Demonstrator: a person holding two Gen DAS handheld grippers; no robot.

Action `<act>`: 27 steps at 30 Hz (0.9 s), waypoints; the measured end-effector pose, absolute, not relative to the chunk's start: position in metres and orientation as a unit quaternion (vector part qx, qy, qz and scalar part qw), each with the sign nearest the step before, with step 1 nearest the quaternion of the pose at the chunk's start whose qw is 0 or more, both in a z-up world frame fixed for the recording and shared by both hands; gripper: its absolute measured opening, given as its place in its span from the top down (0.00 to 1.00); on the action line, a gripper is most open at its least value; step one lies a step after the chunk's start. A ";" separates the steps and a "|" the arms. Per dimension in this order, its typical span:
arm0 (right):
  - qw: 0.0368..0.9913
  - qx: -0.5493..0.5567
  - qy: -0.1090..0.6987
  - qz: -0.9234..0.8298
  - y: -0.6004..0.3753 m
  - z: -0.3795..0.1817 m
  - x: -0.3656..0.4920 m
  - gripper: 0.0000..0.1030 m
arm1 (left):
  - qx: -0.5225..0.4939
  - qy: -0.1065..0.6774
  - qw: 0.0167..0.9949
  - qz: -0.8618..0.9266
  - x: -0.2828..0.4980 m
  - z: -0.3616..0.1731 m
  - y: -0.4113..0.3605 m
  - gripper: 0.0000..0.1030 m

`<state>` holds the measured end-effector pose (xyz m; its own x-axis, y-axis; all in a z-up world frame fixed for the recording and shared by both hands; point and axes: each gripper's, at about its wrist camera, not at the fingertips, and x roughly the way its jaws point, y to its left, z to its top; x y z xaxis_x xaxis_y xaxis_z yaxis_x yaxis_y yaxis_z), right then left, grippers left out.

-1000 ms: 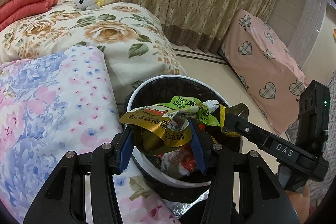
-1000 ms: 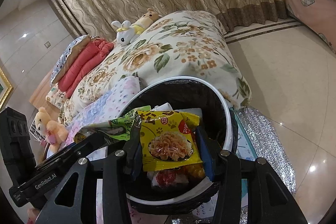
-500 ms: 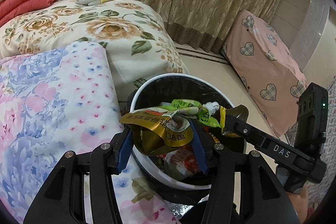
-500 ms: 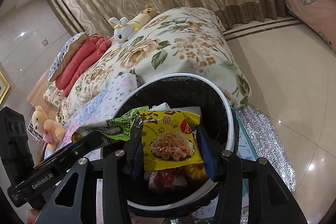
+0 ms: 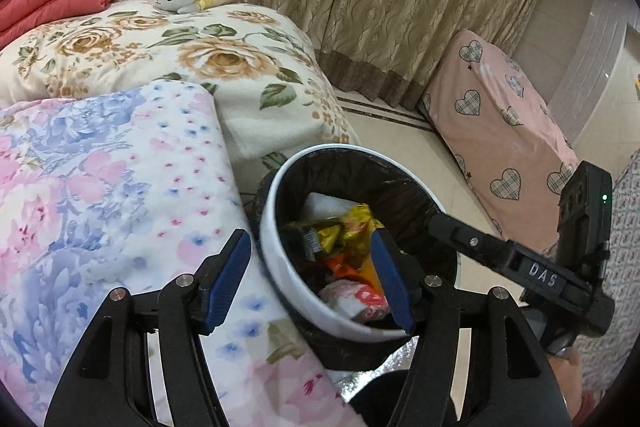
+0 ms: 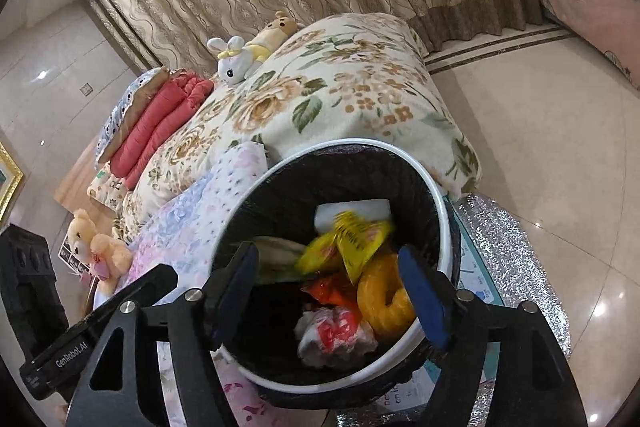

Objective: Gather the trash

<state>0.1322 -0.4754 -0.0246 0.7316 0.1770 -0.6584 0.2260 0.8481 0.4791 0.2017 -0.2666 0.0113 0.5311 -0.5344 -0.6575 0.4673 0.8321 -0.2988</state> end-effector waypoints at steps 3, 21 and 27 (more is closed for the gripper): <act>0.891 0.276 0.360 -0.013 -0.471 -0.021 0.128 0.27 | -0.046 0.390 0.876 -0.279 0.195 0.009 -0.253 0.39; 0.909 0.251 0.332 0.030 -0.372 -0.010 0.081 0.14 | -0.054 0.356 0.910 -0.203 0.125 0.004 -0.139 0.36; 0.919 0.218 0.327 0.038 -0.337 -0.009 0.067 0.09 | -0.047 0.330 0.927 -0.172 0.098 0.003 -0.108 0.31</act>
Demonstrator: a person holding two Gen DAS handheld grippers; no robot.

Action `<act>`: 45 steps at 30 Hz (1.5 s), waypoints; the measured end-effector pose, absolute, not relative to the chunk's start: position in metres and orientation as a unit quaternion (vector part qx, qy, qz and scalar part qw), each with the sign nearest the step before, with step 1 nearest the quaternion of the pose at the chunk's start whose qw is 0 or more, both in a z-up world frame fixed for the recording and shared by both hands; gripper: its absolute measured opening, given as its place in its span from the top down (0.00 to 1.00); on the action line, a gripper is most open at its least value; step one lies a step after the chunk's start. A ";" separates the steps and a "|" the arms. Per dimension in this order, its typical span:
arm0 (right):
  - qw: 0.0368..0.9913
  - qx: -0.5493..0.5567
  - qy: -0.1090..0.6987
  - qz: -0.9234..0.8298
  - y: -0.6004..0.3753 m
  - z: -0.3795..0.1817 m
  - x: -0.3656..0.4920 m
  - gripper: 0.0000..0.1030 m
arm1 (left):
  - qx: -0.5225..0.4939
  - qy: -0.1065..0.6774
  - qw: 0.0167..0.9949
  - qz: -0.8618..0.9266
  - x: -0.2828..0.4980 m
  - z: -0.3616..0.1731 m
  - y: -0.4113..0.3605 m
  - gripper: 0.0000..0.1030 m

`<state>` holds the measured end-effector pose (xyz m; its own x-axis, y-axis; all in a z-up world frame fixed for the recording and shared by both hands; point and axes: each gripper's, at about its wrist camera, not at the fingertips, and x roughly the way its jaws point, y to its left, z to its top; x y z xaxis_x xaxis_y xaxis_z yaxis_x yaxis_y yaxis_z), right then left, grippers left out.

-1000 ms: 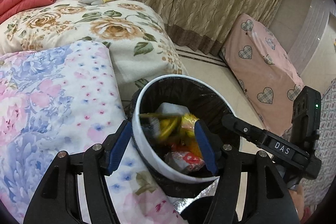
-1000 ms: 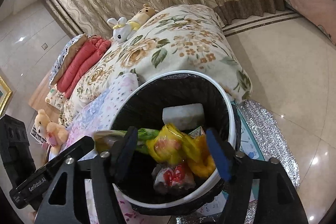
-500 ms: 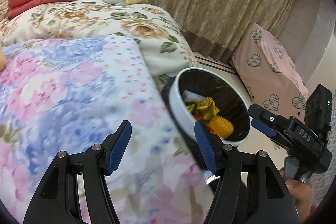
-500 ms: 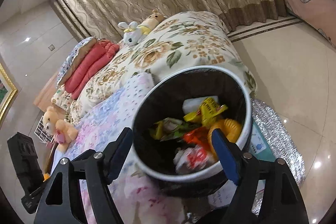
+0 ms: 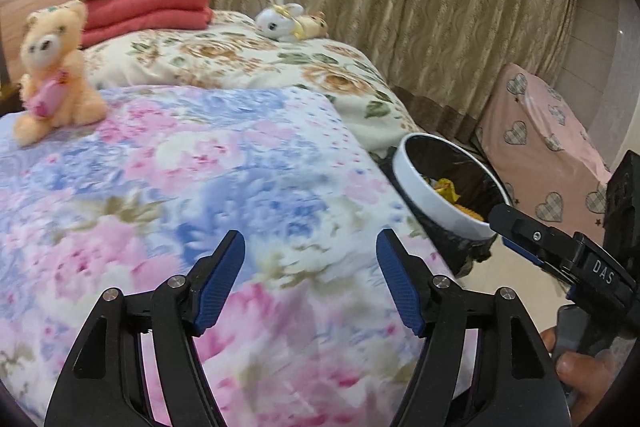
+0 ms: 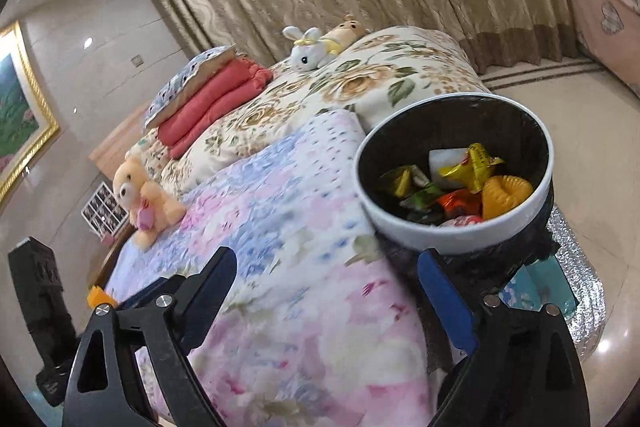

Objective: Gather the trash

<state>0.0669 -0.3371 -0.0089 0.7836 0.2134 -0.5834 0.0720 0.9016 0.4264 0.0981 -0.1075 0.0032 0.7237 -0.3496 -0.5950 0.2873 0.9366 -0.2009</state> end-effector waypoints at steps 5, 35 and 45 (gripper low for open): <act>0.938 0.174 0.297 0.037 -0.313 0.002 0.052 0.06 | -0.041 0.298 0.942 -0.149 0.076 0.006 -0.089 0.28; 0.982 0.047 0.180 0.011 -0.261 0.000 0.026 0.00 | -0.011 0.168 0.985 -0.026 0.030 0.012 -0.051 0.00; 0.982 0.053 0.181 0.019 -0.257 0.004 0.025 0.00 | -0.003 0.163 0.986 -0.021 0.026 0.014 -0.052 0.00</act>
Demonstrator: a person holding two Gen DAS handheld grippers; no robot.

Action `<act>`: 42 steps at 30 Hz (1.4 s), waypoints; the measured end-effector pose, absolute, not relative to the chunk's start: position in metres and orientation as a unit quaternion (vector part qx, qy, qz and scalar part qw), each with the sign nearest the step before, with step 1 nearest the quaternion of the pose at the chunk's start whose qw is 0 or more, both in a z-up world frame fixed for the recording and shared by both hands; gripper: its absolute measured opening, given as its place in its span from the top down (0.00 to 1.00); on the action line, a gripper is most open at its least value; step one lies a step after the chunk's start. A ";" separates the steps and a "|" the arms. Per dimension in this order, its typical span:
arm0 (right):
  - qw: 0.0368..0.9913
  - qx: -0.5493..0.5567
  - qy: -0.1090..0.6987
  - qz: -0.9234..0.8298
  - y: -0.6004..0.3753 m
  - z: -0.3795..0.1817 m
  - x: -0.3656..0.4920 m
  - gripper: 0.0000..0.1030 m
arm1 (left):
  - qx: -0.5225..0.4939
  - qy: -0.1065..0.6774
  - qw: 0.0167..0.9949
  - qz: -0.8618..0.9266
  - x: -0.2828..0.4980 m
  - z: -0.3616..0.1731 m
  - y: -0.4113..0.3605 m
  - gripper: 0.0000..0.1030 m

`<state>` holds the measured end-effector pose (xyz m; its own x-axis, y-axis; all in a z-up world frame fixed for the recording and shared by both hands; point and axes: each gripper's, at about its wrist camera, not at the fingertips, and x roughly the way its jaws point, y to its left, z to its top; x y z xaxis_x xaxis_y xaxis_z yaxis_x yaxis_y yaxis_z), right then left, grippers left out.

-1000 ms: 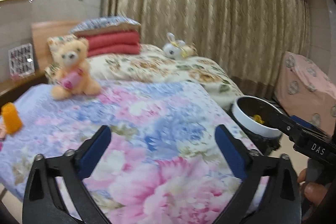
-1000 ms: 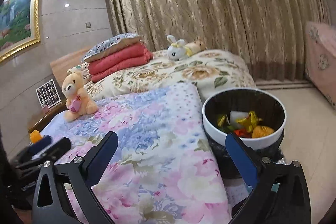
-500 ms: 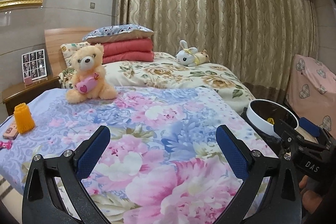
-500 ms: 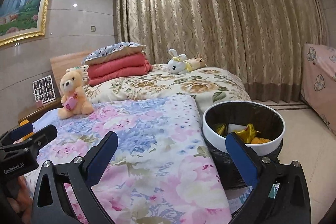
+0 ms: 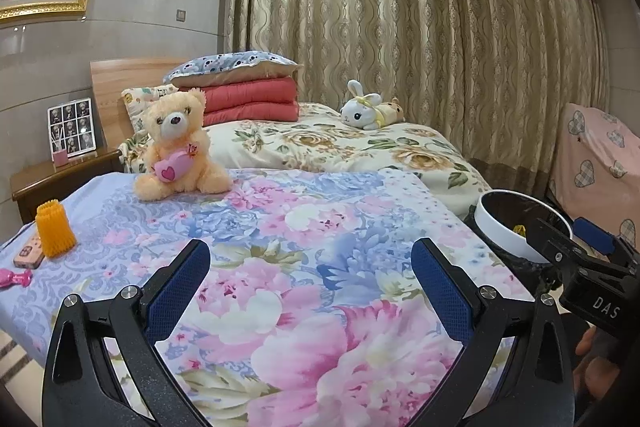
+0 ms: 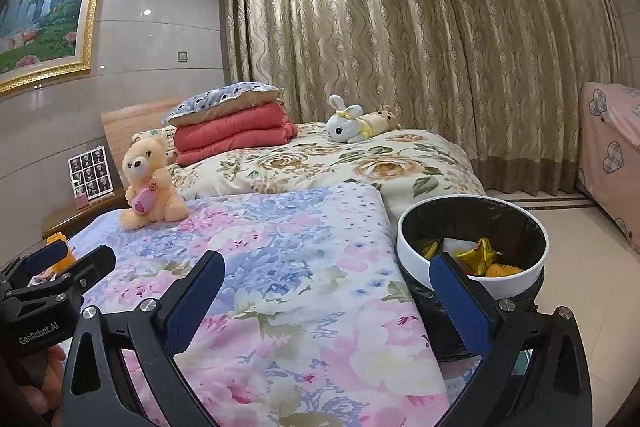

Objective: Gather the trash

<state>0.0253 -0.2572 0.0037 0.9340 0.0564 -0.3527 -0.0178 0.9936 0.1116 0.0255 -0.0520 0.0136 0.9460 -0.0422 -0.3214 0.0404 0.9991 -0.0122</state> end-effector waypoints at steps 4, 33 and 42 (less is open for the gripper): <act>0.982 0.056 0.182 0.019 -0.257 0.004 0.026 0.00 | -0.004 0.169 0.985 -0.023 0.026 0.013 -0.051 0.00; 0.978 0.069 0.194 0.020 -0.262 0.002 0.023 0.00 | -0.001 0.168 0.986 -0.022 0.024 0.011 -0.049 0.00; 0.978 0.071 0.194 0.021 -0.262 0.002 0.023 0.00 | 0.000 0.169 0.985 -0.022 0.024 0.011 -0.049 0.00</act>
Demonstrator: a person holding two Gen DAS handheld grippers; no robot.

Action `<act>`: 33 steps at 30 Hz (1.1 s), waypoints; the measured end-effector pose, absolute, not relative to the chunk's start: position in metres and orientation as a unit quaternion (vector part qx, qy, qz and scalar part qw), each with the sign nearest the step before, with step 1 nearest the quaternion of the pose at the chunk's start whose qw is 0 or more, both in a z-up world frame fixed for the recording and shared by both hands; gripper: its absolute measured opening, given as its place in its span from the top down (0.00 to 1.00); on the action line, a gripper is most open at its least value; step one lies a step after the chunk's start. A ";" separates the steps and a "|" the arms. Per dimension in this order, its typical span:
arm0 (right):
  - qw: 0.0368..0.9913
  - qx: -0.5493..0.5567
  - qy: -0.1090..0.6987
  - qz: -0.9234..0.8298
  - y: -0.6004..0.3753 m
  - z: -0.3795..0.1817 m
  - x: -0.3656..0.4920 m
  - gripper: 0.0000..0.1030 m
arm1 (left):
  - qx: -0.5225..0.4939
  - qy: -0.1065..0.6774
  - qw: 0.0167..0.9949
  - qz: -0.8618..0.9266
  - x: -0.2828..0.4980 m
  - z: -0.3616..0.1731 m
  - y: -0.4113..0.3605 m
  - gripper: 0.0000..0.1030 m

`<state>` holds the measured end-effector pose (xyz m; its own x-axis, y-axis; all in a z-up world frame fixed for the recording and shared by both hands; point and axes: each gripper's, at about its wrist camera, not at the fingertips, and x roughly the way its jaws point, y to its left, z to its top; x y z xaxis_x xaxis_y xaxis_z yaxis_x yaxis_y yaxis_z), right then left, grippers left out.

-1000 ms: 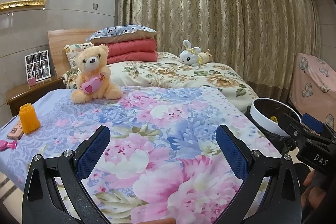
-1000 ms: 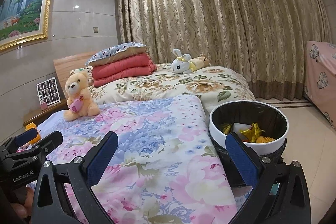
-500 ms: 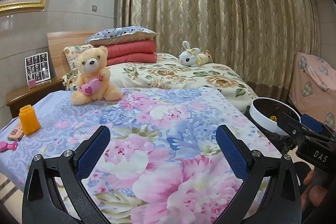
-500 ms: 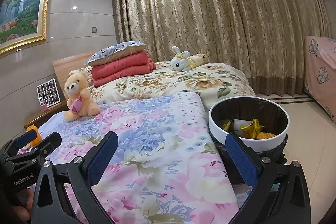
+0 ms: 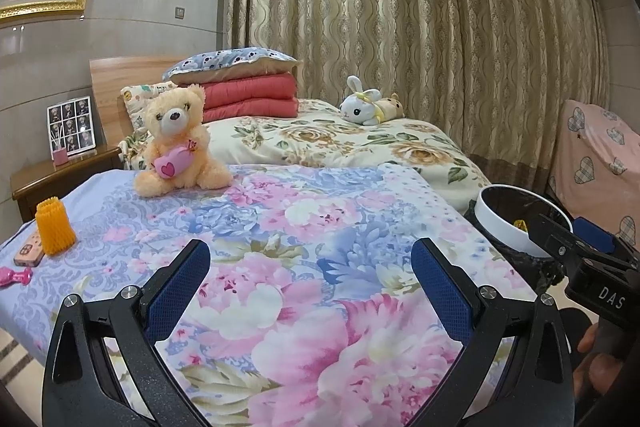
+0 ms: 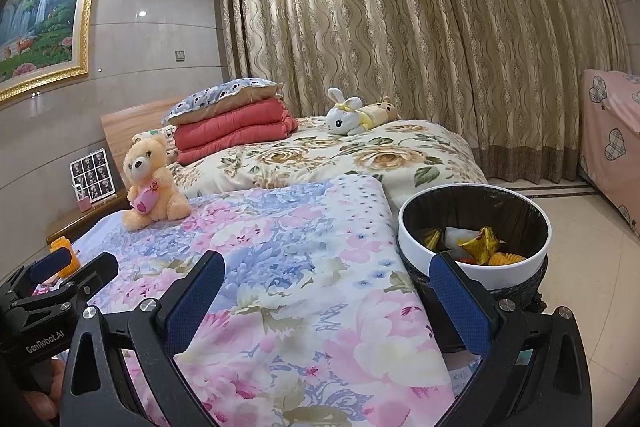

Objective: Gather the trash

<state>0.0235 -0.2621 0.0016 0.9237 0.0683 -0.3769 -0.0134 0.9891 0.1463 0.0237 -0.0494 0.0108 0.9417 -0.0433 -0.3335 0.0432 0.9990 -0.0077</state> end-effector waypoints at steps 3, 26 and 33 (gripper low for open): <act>0.978 0.070 0.195 0.020 -0.262 0.001 0.024 0.00 | 0.000 0.169 0.985 -0.022 0.023 0.011 -0.049 0.00; 0.978 0.070 0.195 0.020 -0.263 0.002 0.023 0.00 | 0.002 0.171 0.985 -0.025 0.022 0.010 -0.050 0.00; 0.978 0.071 0.195 0.020 -0.263 0.002 0.024 0.00 | 0.004 0.171 0.985 -0.026 0.022 0.009 -0.051 0.00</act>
